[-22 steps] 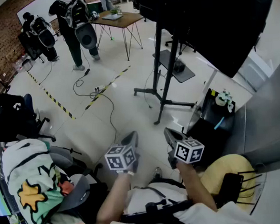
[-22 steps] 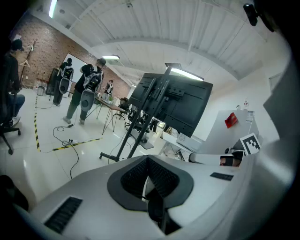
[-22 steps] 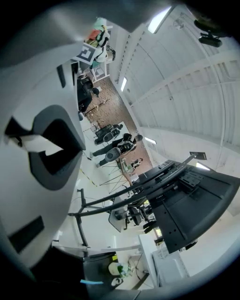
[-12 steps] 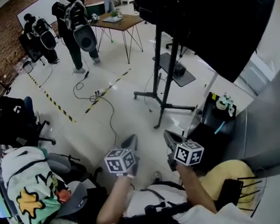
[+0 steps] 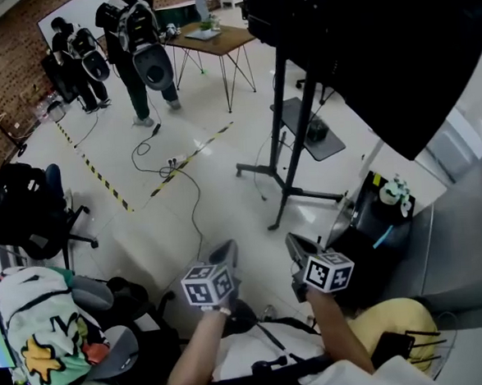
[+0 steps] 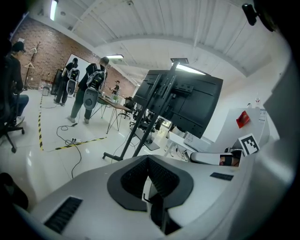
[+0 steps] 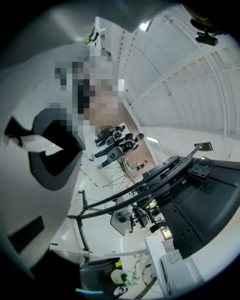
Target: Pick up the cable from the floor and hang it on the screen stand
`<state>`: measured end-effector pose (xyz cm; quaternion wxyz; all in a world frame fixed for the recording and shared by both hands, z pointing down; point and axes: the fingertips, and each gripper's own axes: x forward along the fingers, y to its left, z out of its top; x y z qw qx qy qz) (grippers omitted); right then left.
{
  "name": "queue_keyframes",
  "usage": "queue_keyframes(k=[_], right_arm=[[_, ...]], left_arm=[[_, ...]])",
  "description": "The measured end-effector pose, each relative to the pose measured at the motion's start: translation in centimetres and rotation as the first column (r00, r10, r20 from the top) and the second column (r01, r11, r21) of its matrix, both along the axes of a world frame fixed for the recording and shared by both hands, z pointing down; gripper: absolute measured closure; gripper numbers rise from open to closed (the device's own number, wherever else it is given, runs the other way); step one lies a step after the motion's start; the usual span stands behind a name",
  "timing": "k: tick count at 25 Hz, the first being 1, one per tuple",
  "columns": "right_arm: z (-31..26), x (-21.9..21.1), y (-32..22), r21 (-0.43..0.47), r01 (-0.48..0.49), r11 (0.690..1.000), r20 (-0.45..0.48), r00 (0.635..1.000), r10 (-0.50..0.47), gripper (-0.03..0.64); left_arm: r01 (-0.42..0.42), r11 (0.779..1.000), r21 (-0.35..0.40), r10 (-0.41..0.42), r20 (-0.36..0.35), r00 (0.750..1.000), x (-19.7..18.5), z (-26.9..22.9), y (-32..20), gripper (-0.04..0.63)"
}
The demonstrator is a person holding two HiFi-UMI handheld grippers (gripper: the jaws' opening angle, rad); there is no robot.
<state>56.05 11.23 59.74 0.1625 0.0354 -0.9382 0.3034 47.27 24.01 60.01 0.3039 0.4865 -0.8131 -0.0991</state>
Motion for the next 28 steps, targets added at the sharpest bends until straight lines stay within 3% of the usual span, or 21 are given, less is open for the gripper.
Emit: queue_keyframes(k=[5, 10, 17, 28], right_arm=[[1.8, -2.3, -0.6, -0.015, 0.045, 0.999, -0.031, 0.998, -0.046, 0.612], [3.4, -7.3, -3.2, -0.015, 0.062, 0.998, -0.044, 0.997, -0.063, 0.612], [3.0, -17.4, -7.7, 0.012, 0.056, 0.998, -0.058, 0.997, -0.055, 0.612], [-1.7, -33.4, -14.8, 0.111, -0.046, 0.993, -0.041, 0.998, 0.050, 0.611]], left_arm=[[0.040, 0.999, -0.018, -0.040, -0.032, 0.999, -2.0, 1.7, -0.7, 0.592], [0.052, 0.998, -0.024, -0.053, -0.040, 0.998, -6.6, 3.3, -3.3, 0.592], [0.039, 0.999, -0.004, -0.039, -0.059, 0.997, -16.9, 3.7, -8.1, 0.592], [-0.063, 0.998, 0.001, 0.063, -0.059, 0.996, -32.3, 2.1, -14.8, 0.592]])
